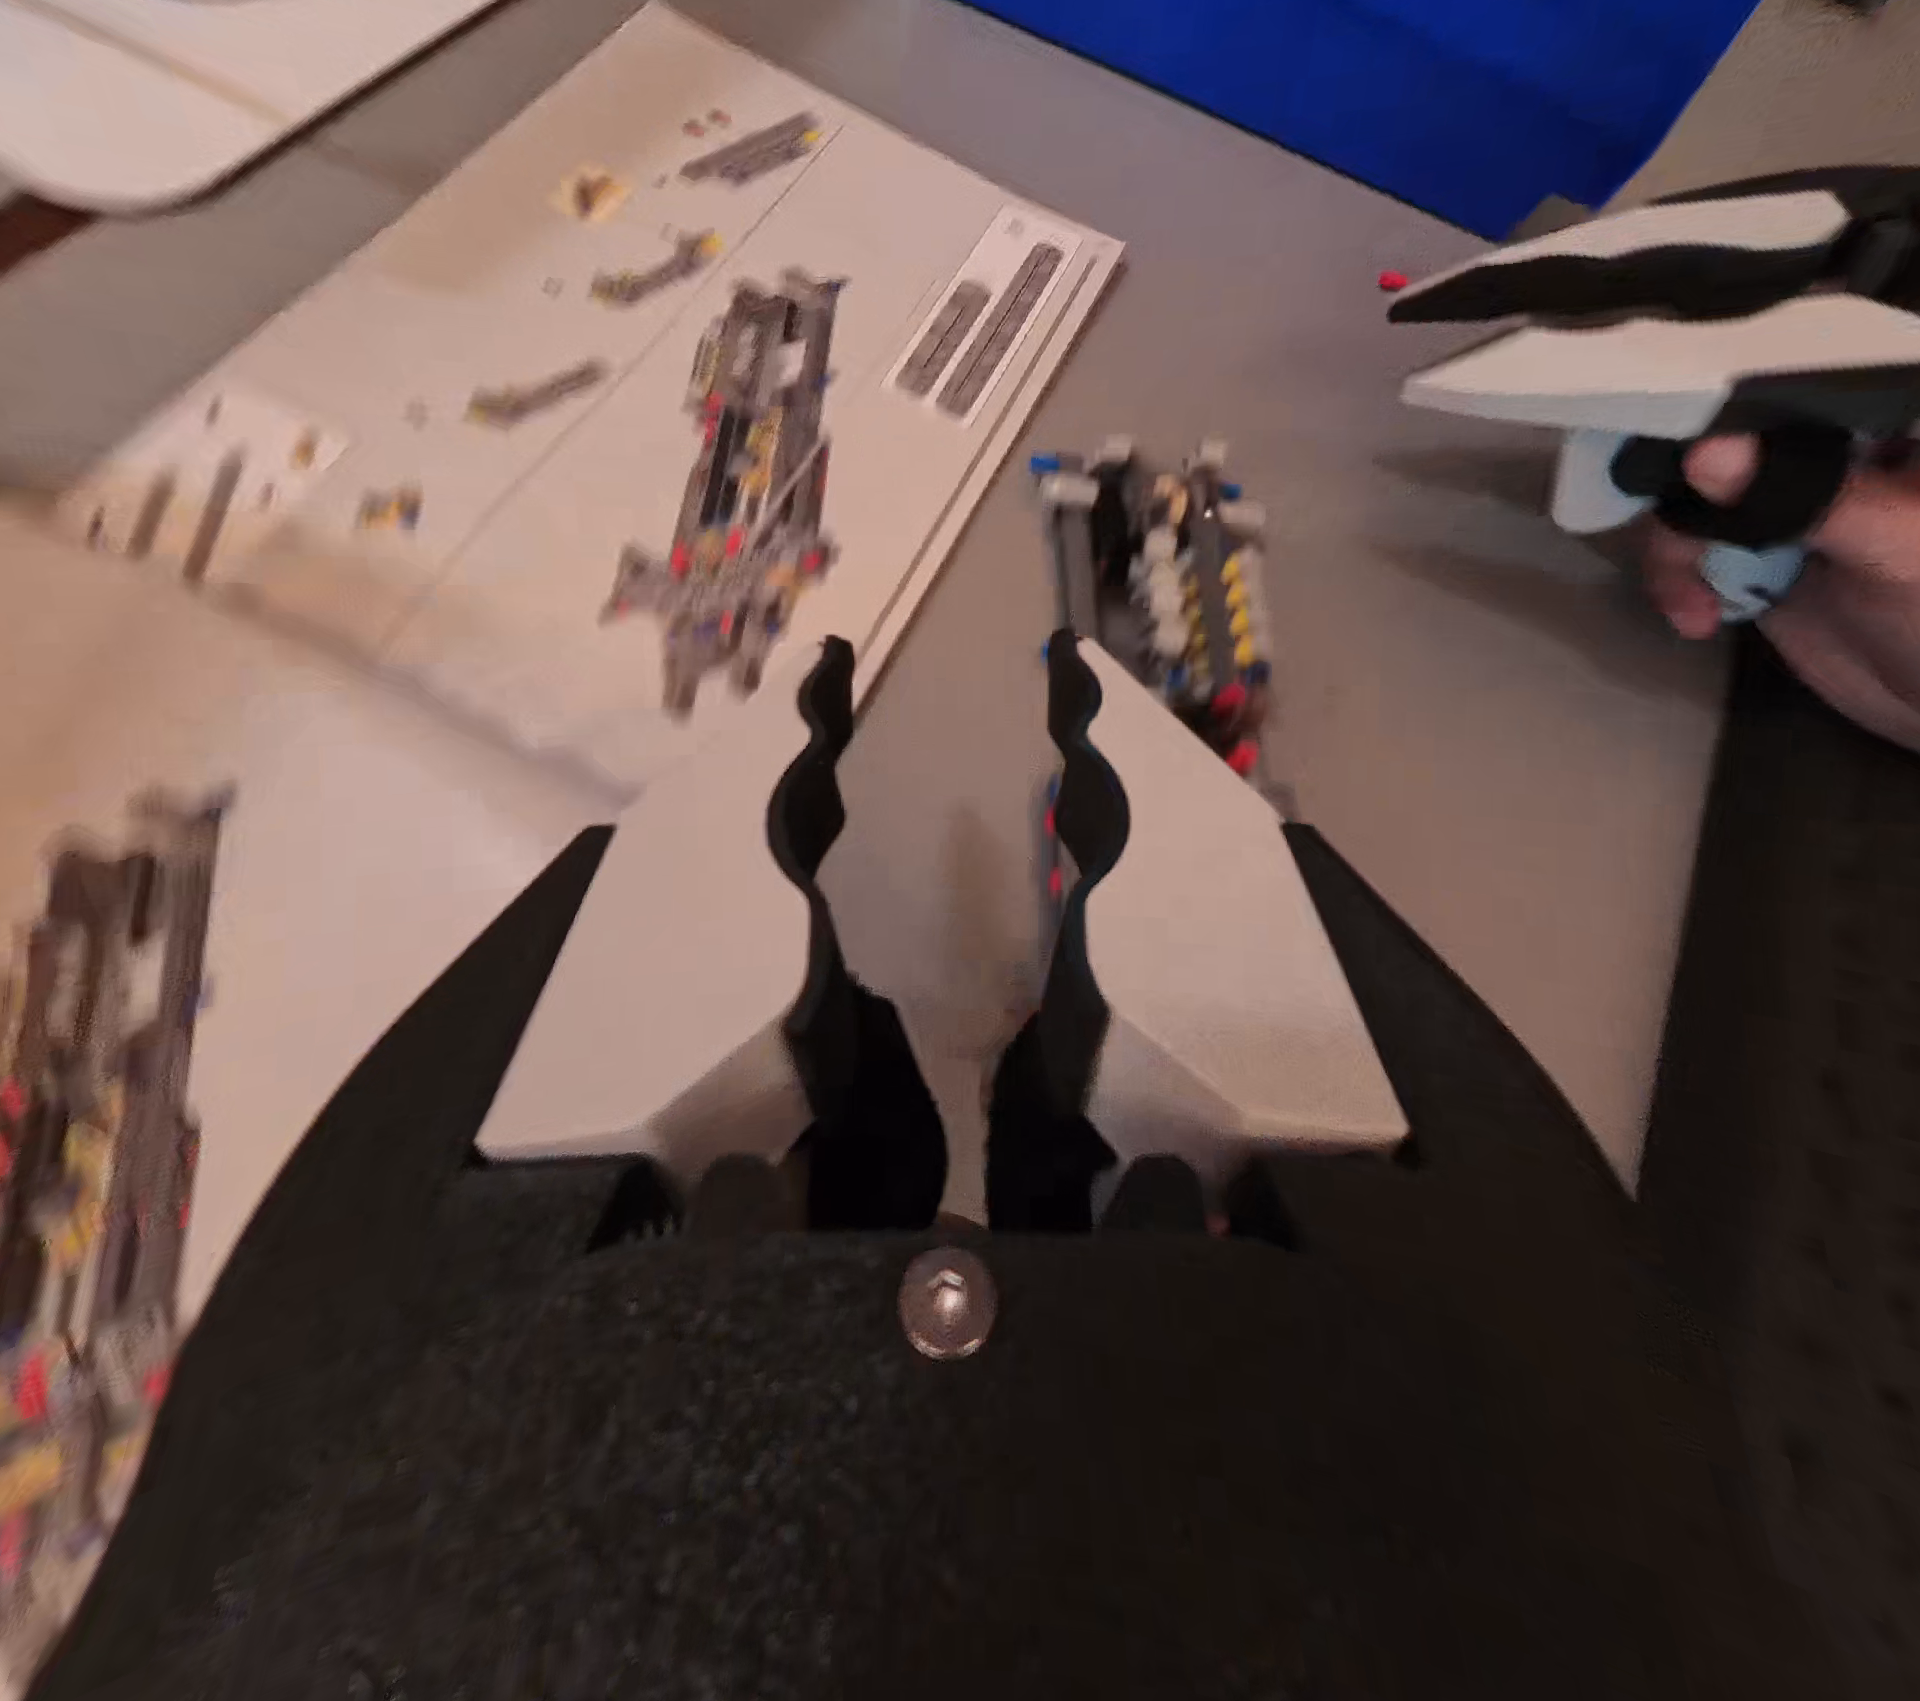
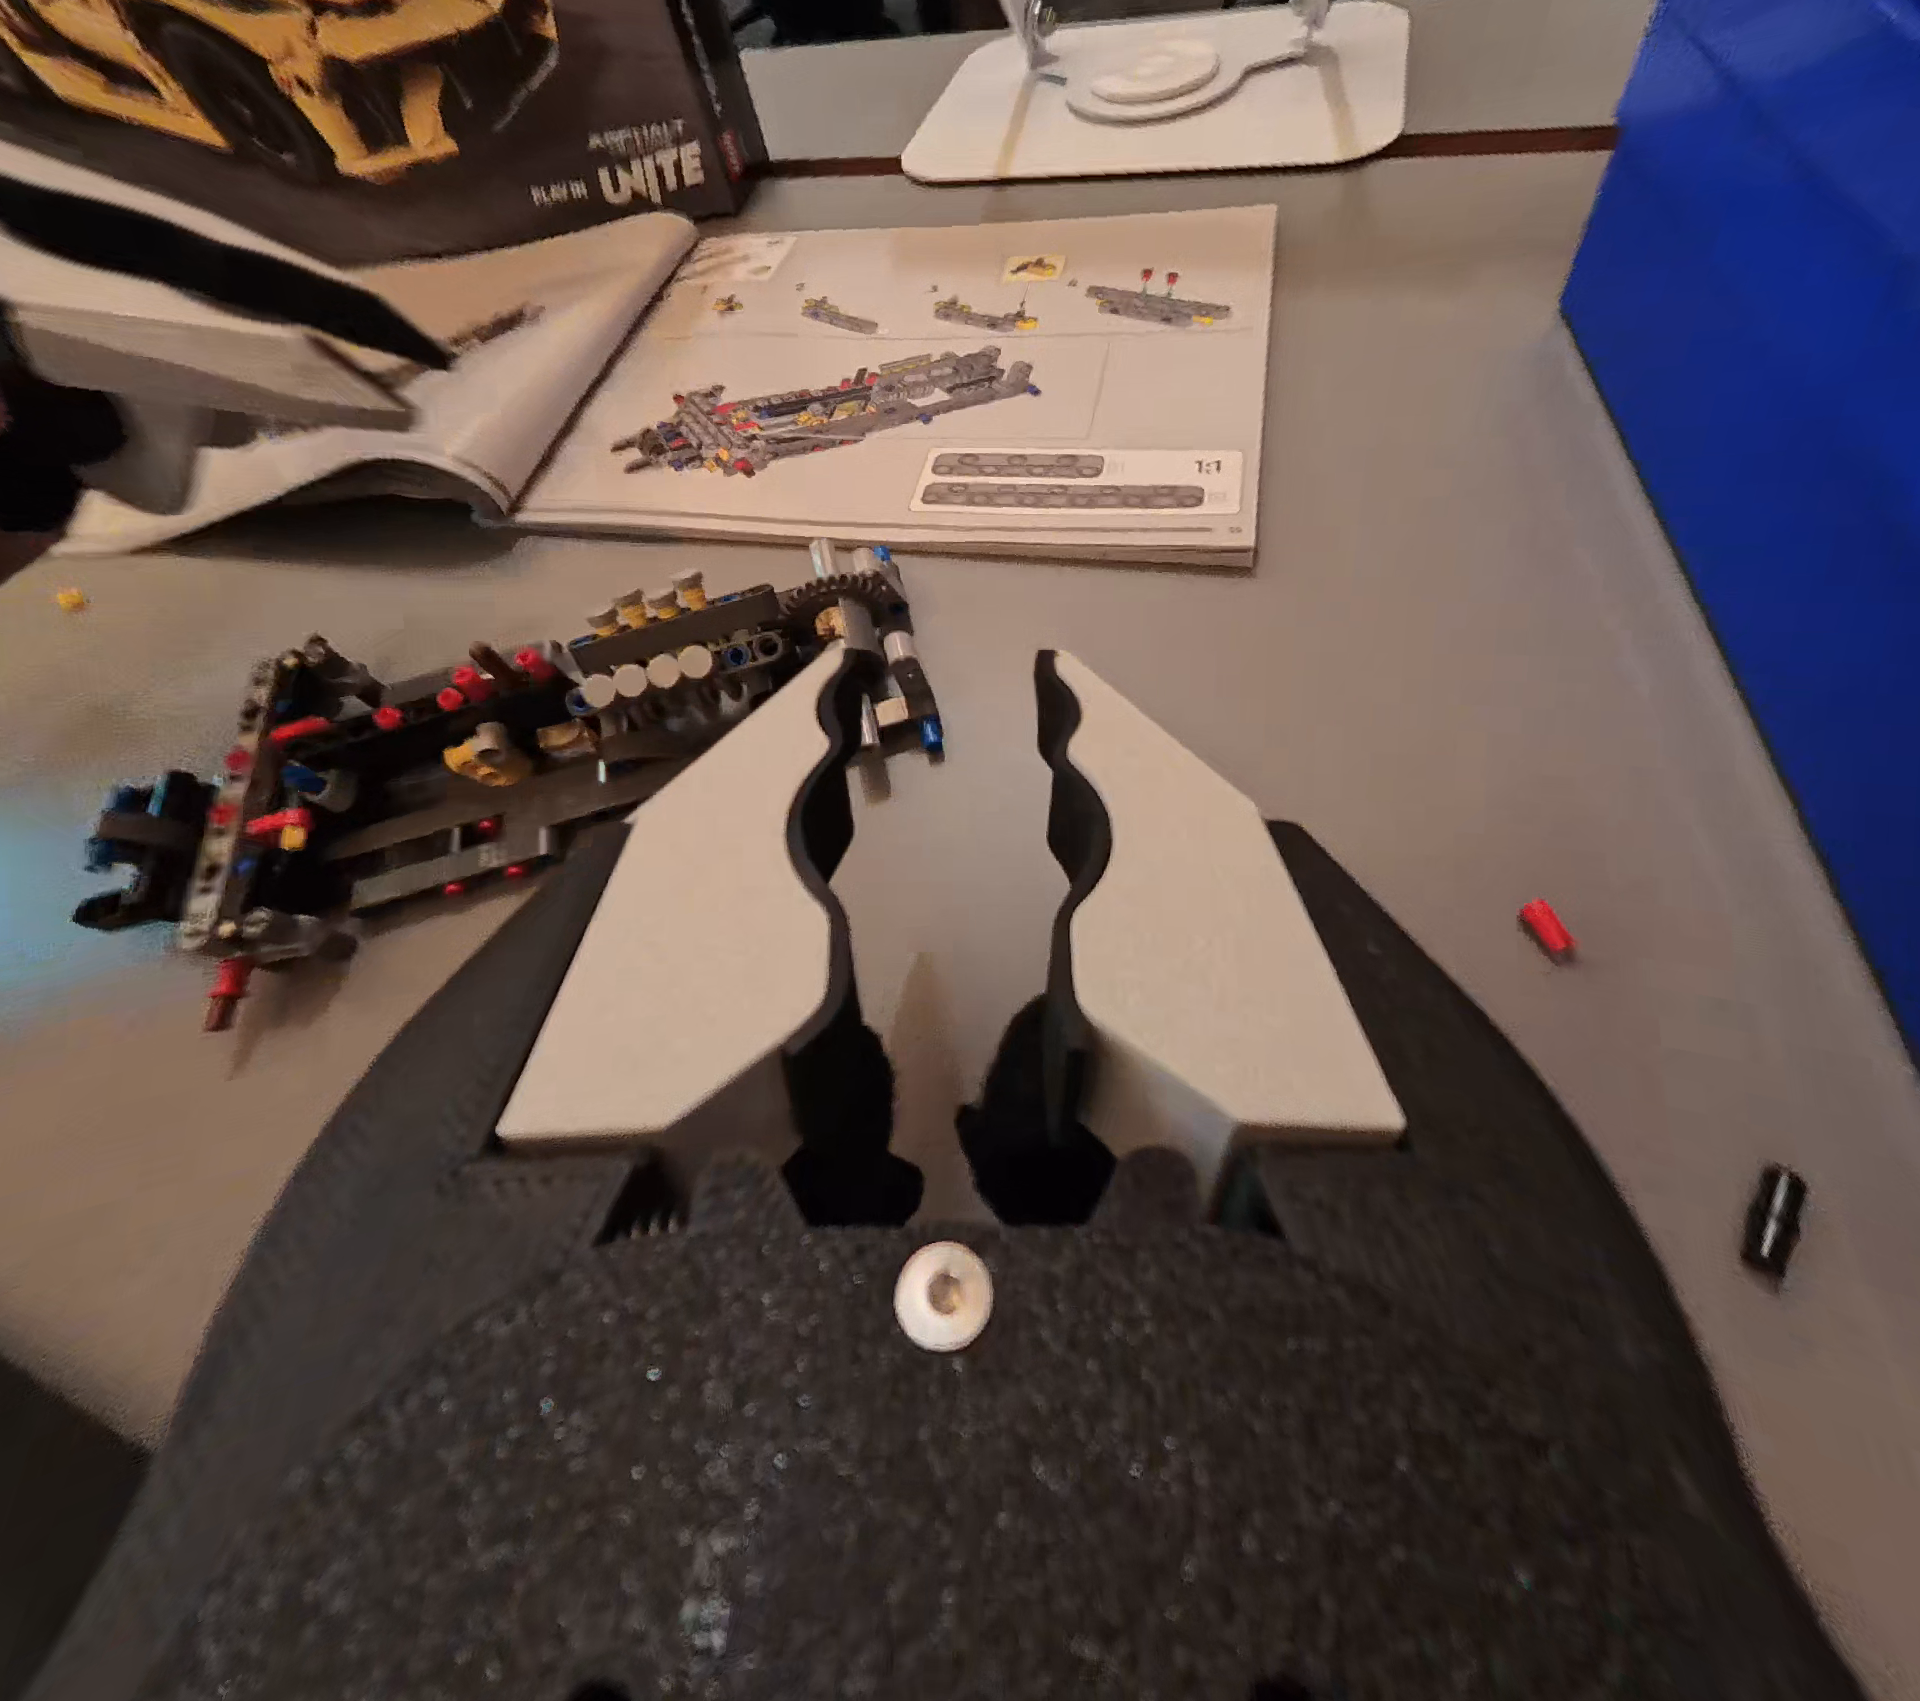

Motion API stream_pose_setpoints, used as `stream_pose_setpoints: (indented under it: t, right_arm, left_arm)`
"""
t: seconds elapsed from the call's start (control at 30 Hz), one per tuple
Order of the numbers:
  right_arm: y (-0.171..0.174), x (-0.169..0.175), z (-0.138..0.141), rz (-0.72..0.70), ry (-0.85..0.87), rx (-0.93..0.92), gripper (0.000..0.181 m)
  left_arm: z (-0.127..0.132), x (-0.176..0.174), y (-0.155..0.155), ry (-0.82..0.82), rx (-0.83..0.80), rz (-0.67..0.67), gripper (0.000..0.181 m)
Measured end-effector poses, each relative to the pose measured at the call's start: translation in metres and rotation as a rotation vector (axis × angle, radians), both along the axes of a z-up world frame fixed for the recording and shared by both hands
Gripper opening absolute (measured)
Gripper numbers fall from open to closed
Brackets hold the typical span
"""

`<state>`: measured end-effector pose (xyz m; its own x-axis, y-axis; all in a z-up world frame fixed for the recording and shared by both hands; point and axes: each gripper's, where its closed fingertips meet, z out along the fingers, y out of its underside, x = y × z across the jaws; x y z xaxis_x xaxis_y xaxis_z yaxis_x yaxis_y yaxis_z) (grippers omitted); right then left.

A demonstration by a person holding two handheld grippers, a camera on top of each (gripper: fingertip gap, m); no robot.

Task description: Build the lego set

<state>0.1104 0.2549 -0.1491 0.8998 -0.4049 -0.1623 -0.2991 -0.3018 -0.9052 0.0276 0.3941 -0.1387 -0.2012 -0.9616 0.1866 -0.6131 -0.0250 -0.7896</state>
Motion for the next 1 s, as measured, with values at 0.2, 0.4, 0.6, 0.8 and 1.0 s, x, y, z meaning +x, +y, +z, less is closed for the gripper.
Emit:
stream_pose_setpoints:
  t: [0.2, 0.4, 0.6, 0.8, 1.0]
  right_arm:
    - [-0.009, -0.004, 0.011, 0.027, 0.034, 0.086, 0.029]
    - [-0.007, -0.011, 0.012, 0.090, 0.113, 0.132, 0.029]
    - [-0.002, -0.017, 0.009, 0.131, 0.140, 0.132, 0.028]
    - [0.000, -0.021, 0.007, 0.153, 0.163, 0.130, 0.027]
    - [0.002, -0.022, 0.004, 0.167, 0.194, 0.130, 0.028]
  left_arm:
    - [0.004, 0.119, -0.047, 0.130, 0.360, -0.166, 0.044]
    - [-0.043, 0.167, -0.079, 0.244, 0.431, -0.254, 0.046]
    - [-0.067, 0.166, -0.075, 0.289, 0.420, -0.263, 0.046]
    - [-0.062, 0.165, -0.071, 0.280, 0.375, -0.261, 0.049]
    - [-0.060, 0.159, -0.076, 0.278, 0.314, -0.296, 0.031]
